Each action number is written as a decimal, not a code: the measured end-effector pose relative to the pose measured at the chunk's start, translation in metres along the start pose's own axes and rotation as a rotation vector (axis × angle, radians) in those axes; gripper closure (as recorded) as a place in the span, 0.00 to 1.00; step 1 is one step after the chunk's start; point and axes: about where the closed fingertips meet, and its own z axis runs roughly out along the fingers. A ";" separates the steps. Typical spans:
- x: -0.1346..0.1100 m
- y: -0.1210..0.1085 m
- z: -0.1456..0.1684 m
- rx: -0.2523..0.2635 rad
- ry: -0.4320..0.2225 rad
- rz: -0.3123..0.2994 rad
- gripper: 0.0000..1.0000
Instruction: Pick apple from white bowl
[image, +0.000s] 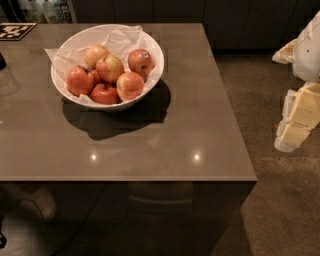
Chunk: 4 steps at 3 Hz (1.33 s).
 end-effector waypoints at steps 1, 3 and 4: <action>-0.001 0.000 -0.001 0.001 0.000 -0.001 0.00; -0.074 0.005 -0.005 -0.025 0.040 -0.136 0.00; -0.113 0.009 -0.004 -0.031 0.053 -0.220 0.00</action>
Offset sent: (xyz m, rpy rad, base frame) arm 0.0054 0.0701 0.0054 -0.0729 0.0816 0.1258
